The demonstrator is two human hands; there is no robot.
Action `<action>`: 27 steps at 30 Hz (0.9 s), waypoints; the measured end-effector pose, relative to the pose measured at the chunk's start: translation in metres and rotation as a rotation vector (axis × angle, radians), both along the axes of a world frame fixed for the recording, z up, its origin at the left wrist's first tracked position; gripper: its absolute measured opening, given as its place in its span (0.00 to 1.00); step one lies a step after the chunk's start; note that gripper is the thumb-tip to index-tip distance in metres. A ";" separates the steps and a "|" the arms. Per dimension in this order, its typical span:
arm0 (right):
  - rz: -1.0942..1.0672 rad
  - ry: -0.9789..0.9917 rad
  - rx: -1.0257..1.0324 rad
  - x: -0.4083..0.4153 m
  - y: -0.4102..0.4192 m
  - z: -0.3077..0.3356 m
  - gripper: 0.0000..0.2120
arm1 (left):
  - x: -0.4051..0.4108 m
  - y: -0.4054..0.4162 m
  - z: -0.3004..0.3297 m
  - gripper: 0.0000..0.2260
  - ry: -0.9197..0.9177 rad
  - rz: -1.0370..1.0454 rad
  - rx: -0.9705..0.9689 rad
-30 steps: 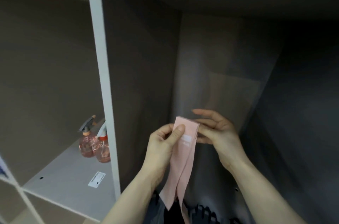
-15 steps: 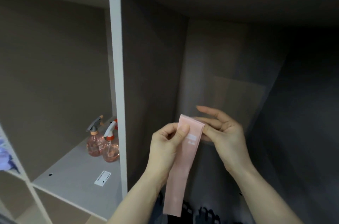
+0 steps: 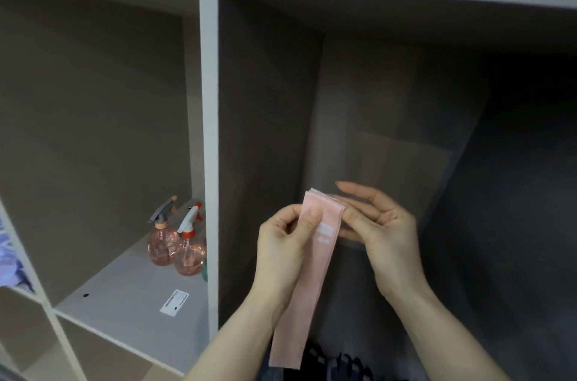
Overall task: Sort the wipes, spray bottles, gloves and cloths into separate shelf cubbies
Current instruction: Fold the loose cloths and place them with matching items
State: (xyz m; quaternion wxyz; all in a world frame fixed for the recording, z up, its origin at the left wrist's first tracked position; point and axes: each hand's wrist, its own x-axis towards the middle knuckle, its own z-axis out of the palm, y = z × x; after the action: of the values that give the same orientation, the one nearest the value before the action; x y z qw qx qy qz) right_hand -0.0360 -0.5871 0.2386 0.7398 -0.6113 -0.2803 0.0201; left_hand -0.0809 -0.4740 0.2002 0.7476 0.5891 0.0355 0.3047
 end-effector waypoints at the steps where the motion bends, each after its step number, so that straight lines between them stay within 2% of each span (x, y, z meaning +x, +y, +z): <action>1: 0.015 -0.001 -0.012 -0.001 -0.001 0.001 0.12 | 0.001 0.001 0.000 0.08 -0.005 0.013 0.007; 6: 0.033 -0.011 -0.064 -0.003 -0.004 0.008 0.11 | -0.001 0.002 0.001 0.08 -0.023 0.039 0.052; 13: -0.007 0.066 0.054 -0.010 -0.003 0.008 0.12 | -0.006 -0.011 0.004 0.05 -0.078 0.047 -0.015; 16: -0.015 0.081 0.079 -0.013 -0.003 0.009 0.12 | -0.007 -0.012 0.006 0.05 -0.102 0.074 0.020; 27: 0.063 0.025 -0.048 -0.019 -0.013 0.015 0.13 | -0.011 -0.013 0.008 0.03 -0.132 0.107 0.035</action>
State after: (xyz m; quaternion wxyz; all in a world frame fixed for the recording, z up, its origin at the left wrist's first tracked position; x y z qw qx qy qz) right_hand -0.0555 -0.6003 0.2540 0.7275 -0.6193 -0.2894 0.0579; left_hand -0.0922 -0.4865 0.2084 0.7207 0.5779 0.0122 0.3827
